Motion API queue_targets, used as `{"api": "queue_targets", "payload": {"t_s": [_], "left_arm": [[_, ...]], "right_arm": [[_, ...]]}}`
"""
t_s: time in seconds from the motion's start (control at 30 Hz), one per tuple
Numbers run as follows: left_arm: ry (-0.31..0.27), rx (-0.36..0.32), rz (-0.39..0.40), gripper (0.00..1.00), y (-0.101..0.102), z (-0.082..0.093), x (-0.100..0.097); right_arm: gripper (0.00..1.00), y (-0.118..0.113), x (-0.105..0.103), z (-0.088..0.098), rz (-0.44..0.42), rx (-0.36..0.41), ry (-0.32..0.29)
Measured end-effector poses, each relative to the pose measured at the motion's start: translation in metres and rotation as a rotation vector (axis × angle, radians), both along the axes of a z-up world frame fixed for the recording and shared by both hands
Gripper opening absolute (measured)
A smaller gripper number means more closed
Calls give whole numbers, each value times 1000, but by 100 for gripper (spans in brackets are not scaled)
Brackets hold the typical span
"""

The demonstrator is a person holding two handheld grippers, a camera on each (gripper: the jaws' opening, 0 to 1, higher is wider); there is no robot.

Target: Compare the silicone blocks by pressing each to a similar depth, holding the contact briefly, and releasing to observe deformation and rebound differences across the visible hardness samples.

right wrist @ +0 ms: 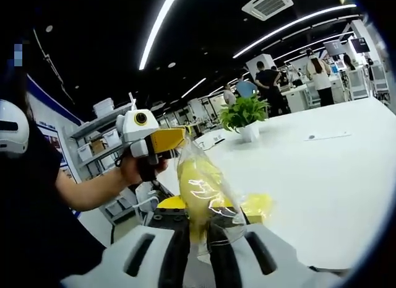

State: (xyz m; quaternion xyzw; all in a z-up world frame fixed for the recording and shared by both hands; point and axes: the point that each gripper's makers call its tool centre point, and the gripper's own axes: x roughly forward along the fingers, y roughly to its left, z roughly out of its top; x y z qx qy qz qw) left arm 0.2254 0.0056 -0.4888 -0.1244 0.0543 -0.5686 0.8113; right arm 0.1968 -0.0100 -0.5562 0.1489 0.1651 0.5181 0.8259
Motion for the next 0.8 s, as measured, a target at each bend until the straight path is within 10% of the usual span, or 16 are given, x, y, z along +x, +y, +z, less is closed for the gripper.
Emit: {"api": "queue_targets", "payload": {"t_s": [0.8], "left_arm": [[-5,-21,58,0,3,3,0]], "right_arm": [[3,-2,0,5,-10,-1,18]]}}
